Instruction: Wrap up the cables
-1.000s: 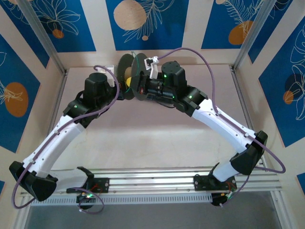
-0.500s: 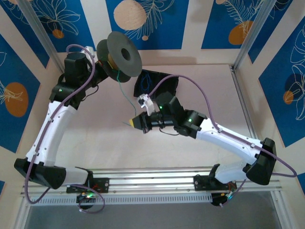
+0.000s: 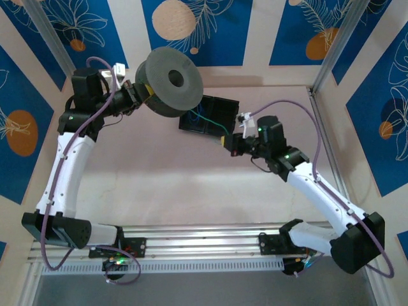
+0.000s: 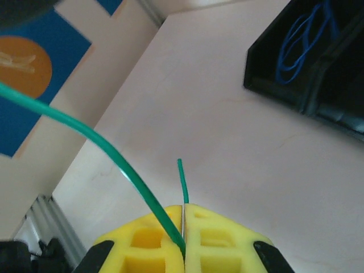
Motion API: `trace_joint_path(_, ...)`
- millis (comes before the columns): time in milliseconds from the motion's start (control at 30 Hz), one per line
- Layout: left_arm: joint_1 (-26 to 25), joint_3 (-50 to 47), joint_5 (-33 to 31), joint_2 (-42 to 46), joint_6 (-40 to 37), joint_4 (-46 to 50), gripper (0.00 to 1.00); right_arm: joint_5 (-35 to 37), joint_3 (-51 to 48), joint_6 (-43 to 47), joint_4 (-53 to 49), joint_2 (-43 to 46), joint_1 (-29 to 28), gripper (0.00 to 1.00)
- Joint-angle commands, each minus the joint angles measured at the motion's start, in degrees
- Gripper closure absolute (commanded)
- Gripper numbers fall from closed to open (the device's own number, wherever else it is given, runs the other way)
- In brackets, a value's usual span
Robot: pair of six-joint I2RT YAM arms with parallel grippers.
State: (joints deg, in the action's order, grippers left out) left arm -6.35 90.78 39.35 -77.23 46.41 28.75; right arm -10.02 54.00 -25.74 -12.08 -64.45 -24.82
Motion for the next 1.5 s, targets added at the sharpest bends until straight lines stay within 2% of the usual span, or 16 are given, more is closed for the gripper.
trace_joint_path(0,5.45,-0.04,4.81,2.71,2.94,-15.28,1.0,-2.76,-1.62,1.67,-9.61,-2.74,6.93,1.0)
trace_joint_path(233,8.61,-2.02,10.02,2.58,10.47,-23.41,1.0,-3.93,-1.85,-1.51,-9.46,-10.02,12.82,1.0)
trace_joint_path(433,8.47,-2.61,15.07,2.05,9.76,-25.53,1.0,-7.34,4.31,-3.53,-10.42,-15.17,14.05,1.0)
trace_joint_path(500,8.0,-2.69,16.29,2.24,6.33,-23.24,1.0,-9.81,7.45,-3.07,-10.98,-16.68,14.02,1.0)
trace_joint_path(633,5.3,-0.78,16.1,3.33,-7.87,-11.06,1.0,-15.24,15.19,0.8,-16.27,-20.86,14.93,1.0)
trace_joint_path(867,1.31,-0.47,14.37,6.35,-26.48,0.89,1.0,-16.42,22.92,5.55,-24.02,-23.97,17.49,1.0)
trace_joint_path(967,-3.16,1.62,10.7,6.12,-34.58,7.61,1.0,-18.86,25.03,6.92,-25.63,-24.48,17.55,1.0)
trace_joint_path(1067,-9.28,4.83,4.12,4.85,-43.39,14.73,1.0,-22.43,26.61,7.95,-27.0,-24.5,17.4,1.0)
trace_joint_path(1233,-15.67,8.45,-6.13,3.3,-52.46,21.36,1.0,-26.43,27.41,10.45,-29.76,-22.75,17.69,1.0)
trace_joint_path(1467,-23.24,6.69,-26.87,4.32,-64.96,21.47,1.0,-38.01,25.81,13.69,-32.98,-16.66,17.82,1.0)
